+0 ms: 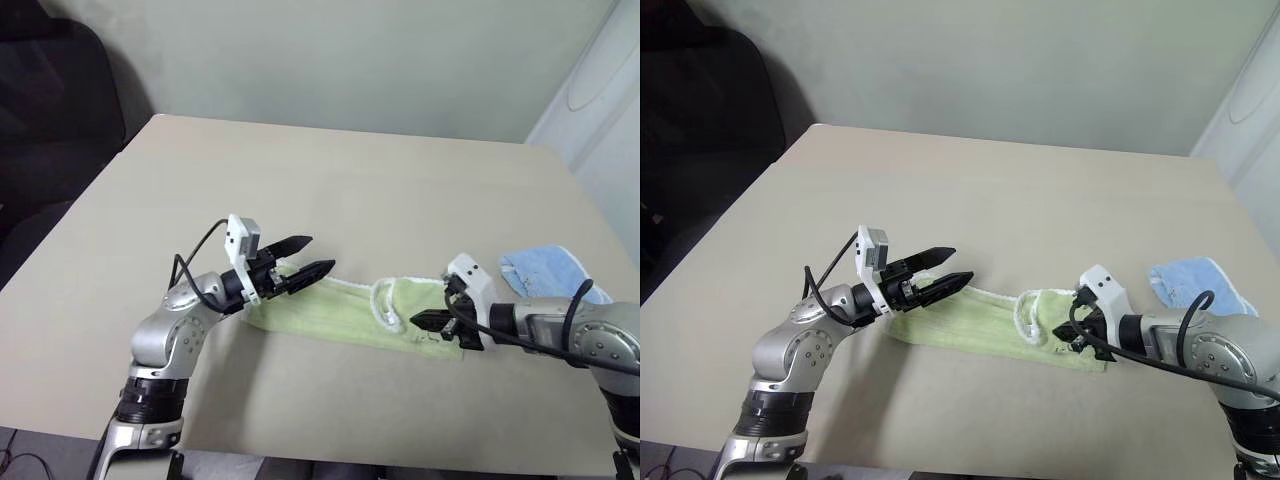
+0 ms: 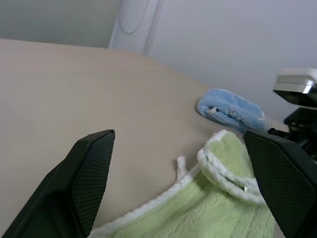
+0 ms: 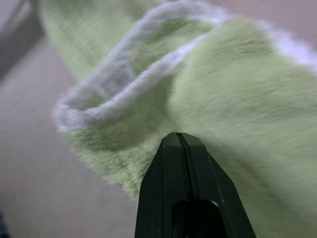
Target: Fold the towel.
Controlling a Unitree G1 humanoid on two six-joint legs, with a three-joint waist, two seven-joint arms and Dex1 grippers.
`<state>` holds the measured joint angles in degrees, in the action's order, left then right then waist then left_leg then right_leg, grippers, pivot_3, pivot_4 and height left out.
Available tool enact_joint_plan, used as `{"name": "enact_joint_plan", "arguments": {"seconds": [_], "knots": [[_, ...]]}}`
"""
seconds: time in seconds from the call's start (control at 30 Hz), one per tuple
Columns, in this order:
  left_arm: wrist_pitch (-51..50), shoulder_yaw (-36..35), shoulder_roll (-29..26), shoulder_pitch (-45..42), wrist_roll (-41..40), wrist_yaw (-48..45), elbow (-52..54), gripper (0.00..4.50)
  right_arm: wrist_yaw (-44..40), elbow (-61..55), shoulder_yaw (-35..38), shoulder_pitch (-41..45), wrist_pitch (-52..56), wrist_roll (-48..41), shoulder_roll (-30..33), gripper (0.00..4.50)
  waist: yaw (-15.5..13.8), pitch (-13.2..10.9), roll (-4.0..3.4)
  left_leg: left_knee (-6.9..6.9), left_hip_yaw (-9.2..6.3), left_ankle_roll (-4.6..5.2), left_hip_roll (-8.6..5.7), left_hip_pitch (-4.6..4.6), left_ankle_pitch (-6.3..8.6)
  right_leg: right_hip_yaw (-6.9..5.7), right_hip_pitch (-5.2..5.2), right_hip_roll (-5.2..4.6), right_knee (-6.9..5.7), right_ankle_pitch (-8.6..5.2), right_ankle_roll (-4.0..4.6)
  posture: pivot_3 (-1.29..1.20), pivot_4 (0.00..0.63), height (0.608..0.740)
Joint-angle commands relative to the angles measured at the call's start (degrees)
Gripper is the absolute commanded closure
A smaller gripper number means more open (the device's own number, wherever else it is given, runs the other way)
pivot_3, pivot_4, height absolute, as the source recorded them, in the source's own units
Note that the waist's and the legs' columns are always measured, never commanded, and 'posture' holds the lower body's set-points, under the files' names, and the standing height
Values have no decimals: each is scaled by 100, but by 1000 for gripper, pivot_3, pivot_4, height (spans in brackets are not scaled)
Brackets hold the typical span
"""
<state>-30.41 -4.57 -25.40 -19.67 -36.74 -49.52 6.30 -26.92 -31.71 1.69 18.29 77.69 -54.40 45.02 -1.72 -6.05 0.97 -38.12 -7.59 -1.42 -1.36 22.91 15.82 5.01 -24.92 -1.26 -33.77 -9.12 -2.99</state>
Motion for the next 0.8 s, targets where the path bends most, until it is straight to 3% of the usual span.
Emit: {"name": "enact_joint_plan", "arguments": {"seconds": [0.03,0.53,0.63,0.8], "knots": [[14,-119,-20,66,-100,58,317,0,-221,-401,-1,-35,-40,-189,66,4485,-3,0,0,0,-1,-8,0,0,2,0,0,0,-1,0,0,0,150,740],[9,-155,19,129,-142,204,399,0,248,312,-1047,-258,-332,1223,-454,4485,-1,3,6,0,-3,-2,2,-4,4,-1,0,-1,-3,31,51,0,150,740],[-12,-170,0,122,-158,215,409,0,134,190,-813,-252,-351,1132,-447,4485,-2,4,9,-1,-4,-14,2,-8,7,-1,5,-1,-3,18,31,0,150,740],[-37,-342,-160,149,-192,202,400,0,-246,-193,261,-62,-178,378,-237,4485,-6,1,5,-4,-3,-17,-1,2,6,2,-1,-1,-3,10,19,0,150,740]]}}
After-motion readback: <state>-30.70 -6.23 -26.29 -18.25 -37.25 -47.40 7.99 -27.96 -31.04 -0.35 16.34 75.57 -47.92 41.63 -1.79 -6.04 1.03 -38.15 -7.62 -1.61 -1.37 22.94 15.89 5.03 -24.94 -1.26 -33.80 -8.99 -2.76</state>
